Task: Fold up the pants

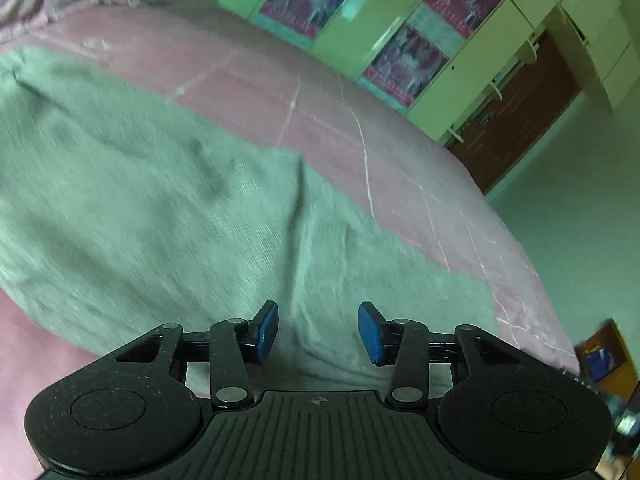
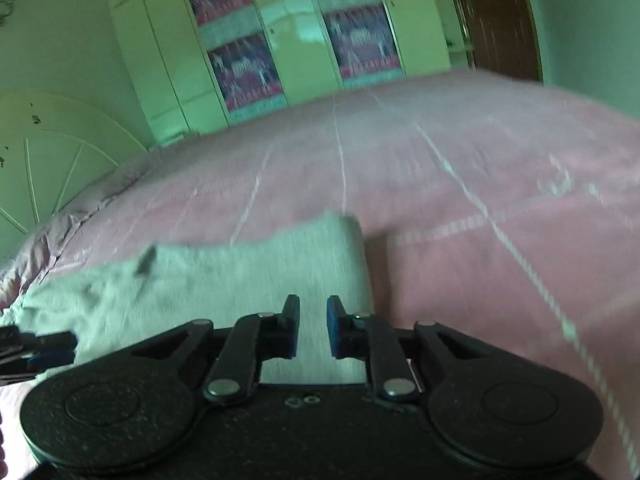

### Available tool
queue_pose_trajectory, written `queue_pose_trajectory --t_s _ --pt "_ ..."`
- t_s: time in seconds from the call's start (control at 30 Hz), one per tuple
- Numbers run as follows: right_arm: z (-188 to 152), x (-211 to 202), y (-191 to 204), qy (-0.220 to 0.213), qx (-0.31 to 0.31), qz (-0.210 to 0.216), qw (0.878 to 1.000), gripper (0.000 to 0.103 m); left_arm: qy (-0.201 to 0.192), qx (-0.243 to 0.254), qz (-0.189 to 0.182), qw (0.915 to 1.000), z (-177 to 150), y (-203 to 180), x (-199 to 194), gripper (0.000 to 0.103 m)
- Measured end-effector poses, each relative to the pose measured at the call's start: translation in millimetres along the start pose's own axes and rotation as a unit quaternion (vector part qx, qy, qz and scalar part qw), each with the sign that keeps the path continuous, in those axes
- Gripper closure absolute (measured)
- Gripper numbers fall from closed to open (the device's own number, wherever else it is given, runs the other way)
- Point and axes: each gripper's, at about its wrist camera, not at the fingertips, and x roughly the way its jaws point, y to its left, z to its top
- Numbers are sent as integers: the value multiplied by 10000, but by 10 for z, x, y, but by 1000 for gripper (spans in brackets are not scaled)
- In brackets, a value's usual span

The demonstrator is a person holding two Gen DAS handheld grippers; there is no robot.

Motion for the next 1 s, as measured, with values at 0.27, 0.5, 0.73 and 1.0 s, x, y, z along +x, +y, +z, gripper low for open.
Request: queue_pose_trajectory --t_s 0.27,0.5,0.73,1.0 --pt "400 1009 -34 535 -378 -486 9967 103 -298 -242 367 9986 157 700 -515 59" --pt "233 640 -344 47 566 -540 9969 98 -568 -205 757 9953 98 1234 -909 59" --pt "-155 486 -136 377 148 -255 9989 93 -541 -695 901 9920 -7 1578 -996 58" --pt "-242 -9 12 376 114 -21 9992 71 -768 -2024 -212 9760 94 2562 -838 54"
